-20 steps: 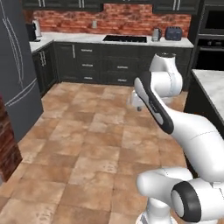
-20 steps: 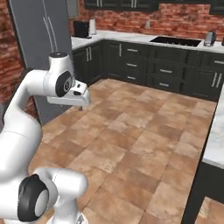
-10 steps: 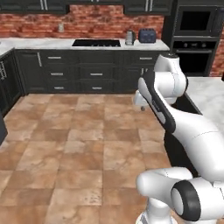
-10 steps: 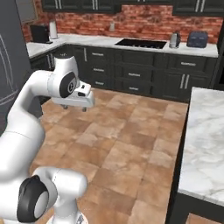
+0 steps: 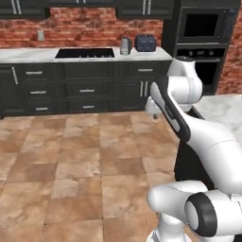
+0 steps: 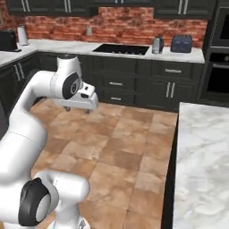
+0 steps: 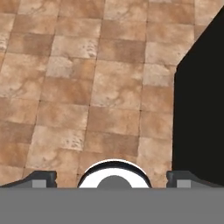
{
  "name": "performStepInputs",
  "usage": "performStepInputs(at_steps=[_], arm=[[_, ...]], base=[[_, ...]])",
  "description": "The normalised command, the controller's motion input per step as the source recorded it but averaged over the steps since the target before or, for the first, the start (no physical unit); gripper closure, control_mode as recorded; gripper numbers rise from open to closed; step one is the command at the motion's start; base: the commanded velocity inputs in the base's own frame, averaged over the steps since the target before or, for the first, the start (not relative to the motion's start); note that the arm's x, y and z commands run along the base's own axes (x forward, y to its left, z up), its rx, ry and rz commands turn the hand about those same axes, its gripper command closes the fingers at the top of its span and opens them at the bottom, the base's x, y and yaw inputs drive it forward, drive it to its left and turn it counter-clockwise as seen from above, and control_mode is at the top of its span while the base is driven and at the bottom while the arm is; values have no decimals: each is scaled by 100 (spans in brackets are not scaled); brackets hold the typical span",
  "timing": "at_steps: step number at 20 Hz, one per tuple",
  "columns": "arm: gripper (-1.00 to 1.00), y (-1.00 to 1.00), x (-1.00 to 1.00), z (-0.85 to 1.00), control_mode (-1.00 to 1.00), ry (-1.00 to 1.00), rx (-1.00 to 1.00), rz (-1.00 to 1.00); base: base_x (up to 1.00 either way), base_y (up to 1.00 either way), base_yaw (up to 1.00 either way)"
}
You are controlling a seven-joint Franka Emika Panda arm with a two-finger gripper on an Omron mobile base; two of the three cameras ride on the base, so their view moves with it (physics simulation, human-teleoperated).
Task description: Navigate to the coffee machine.
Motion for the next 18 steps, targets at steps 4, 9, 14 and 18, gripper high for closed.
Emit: performStepInputs(at_steps=[4,9,14,18], arm=[[-100,0,0,0,100,0,0,0],[-100,0,0,0,100,0,0,0],[-100,0,0,0,100,0,0,0],[-100,0,0,0,100,0,0,0]], base=[[97,34,0],[100,27,17],[100,10,39],[100,0,52]])
